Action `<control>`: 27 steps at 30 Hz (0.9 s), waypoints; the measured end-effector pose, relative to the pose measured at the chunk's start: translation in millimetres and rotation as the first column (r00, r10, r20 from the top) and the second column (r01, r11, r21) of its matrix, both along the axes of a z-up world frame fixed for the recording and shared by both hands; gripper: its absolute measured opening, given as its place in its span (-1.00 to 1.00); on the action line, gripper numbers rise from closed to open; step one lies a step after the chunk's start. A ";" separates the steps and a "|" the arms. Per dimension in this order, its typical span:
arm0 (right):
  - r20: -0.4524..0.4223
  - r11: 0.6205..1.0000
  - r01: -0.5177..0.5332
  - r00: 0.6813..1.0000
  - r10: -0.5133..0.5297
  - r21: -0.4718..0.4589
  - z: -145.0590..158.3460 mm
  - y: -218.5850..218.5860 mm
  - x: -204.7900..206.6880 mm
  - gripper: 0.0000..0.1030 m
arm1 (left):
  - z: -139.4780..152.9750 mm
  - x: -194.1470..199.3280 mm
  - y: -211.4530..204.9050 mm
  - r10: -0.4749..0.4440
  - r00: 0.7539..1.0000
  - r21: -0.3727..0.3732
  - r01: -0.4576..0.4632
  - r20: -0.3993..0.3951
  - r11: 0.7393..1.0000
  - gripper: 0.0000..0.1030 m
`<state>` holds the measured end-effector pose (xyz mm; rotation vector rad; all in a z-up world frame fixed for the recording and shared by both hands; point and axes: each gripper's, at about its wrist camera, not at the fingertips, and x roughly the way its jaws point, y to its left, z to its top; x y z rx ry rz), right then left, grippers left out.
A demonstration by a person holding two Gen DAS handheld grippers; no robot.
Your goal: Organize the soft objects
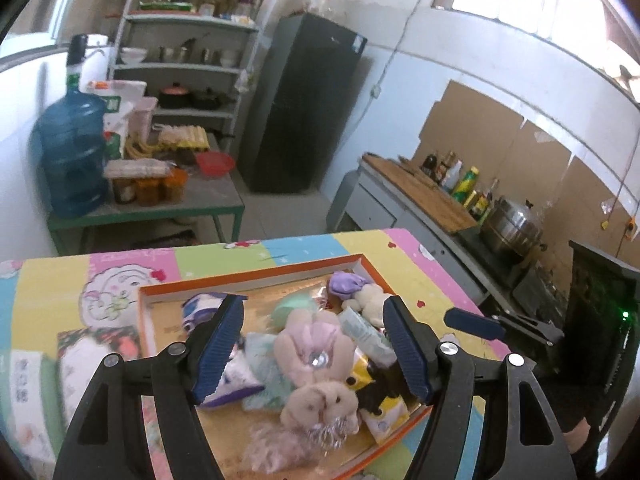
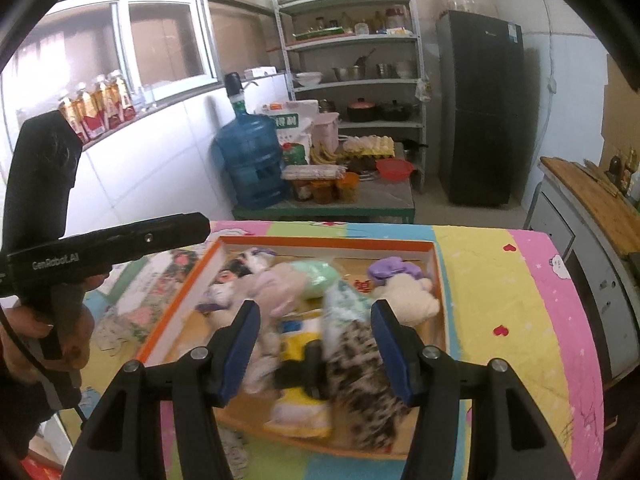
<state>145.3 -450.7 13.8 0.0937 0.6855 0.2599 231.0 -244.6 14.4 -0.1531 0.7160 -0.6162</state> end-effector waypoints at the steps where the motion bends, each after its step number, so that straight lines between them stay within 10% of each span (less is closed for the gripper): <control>1: 0.005 1.000 -0.003 1.000 0.003 0.002 1.7 3.6 -4.2 0.12 | 1.9 -5.3 5.3 0.009 1.000 0.002 -0.009 0.011 1.000 0.43; 27: 0.173 1.000 0.002 0.985 0.003 -0.029 24.6 107.0 -125.6 0.12 | 27.8 -182.4 114.2 0.277 0.906 0.094 -0.321 0.319 0.942 0.43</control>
